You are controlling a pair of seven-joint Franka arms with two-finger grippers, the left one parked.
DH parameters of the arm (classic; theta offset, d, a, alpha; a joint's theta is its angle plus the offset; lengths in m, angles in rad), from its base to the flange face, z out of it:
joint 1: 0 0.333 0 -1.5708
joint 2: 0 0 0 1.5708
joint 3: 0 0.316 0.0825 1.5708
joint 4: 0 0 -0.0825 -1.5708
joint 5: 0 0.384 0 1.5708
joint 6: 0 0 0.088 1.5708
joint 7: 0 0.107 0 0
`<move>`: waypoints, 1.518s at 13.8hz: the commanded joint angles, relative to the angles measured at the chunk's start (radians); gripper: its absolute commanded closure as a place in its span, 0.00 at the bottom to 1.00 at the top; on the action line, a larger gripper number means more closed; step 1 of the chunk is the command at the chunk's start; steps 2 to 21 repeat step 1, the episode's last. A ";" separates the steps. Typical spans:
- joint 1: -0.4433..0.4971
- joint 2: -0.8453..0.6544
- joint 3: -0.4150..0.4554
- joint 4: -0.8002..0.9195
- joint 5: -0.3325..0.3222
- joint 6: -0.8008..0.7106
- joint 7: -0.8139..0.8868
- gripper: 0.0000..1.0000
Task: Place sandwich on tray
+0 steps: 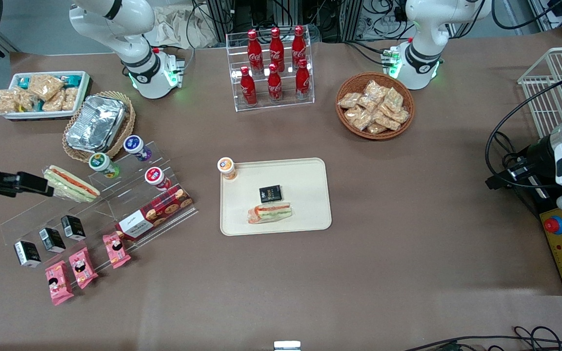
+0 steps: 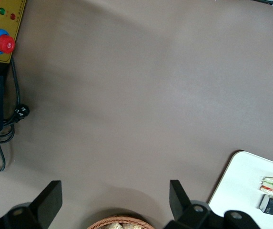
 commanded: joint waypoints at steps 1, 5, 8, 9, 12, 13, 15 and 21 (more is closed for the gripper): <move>-0.004 -0.045 0.015 0.012 -0.035 -0.052 -0.020 0.04; -0.004 -0.045 0.015 0.012 -0.035 -0.052 -0.020 0.04; -0.004 -0.045 0.015 0.012 -0.035 -0.052 -0.020 0.04; -0.004 -0.045 0.015 0.012 -0.035 -0.052 -0.020 0.04; -0.004 -0.045 0.015 0.012 -0.035 -0.052 -0.020 0.04; -0.004 -0.045 0.015 0.012 -0.035 -0.052 -0.020 0.04; -0.004 -0.045 0.015 0.012 -0.035 -0.052 -0.020 0.04; -0.004 -0.045 0.015 0.012 -0.035 -0.052 -0.020 0.04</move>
